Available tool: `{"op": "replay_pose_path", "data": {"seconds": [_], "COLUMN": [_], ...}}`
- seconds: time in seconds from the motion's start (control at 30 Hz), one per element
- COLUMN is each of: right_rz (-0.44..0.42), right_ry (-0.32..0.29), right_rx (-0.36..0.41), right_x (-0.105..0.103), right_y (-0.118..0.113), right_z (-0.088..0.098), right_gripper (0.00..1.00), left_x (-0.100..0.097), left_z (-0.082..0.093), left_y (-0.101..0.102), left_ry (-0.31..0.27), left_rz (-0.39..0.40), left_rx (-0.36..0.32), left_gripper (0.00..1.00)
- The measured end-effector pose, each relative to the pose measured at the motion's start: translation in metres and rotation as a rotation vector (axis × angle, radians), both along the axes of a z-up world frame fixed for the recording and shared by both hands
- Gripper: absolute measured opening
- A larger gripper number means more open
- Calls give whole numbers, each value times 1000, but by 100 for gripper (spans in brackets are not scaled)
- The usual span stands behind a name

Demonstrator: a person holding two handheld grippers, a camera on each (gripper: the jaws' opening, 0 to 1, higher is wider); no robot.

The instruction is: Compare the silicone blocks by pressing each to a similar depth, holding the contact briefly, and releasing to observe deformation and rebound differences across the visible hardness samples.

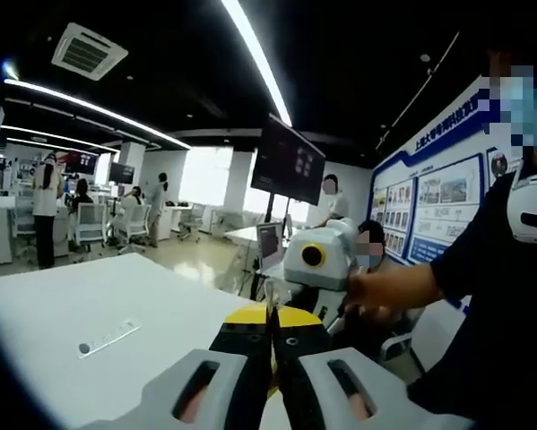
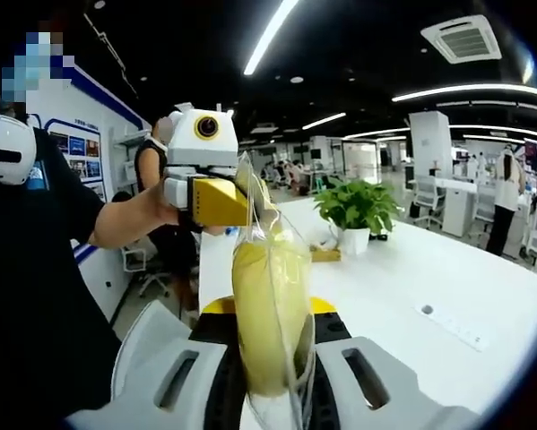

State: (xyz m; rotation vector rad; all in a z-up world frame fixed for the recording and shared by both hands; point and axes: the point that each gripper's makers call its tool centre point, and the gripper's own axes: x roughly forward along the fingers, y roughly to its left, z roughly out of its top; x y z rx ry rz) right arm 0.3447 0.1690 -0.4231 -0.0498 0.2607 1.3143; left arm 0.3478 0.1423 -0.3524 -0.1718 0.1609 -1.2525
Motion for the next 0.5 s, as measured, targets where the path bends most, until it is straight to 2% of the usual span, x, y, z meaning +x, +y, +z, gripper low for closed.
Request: {"op": "replay_pose_path", "data": {"seconds": [0.23,0.3,0.33,0.37,0.4,0.5], "right_rz": [-4,-13,-11,-14,-18,-33], "right_ry": [31,-16,-19,-56,-124,-91], "right_rx": [20,24,28,40,49,44], "right_x": [-3,-2,-3,-2,0,0], "right_y": [-2,-3,-3,-3,-4,-6], "right_z": [1,2,2,4,7,2], "right_gripper": [17,18,19,20,20,22], "left_x": [0,0,0,-1,-1,-3], "left_z": [1,2,2,2,3,1], "left_y": [-2,-3,-3,-3,-4,-6], "left_ry": [32,53,60,73,77,77], "left_rz": [8,2,0,-8,-10,-14], "left_rx": [-13,-28,-34,-45,-51,-44], "left_gripper": [0,0,0,0,0,0]}}
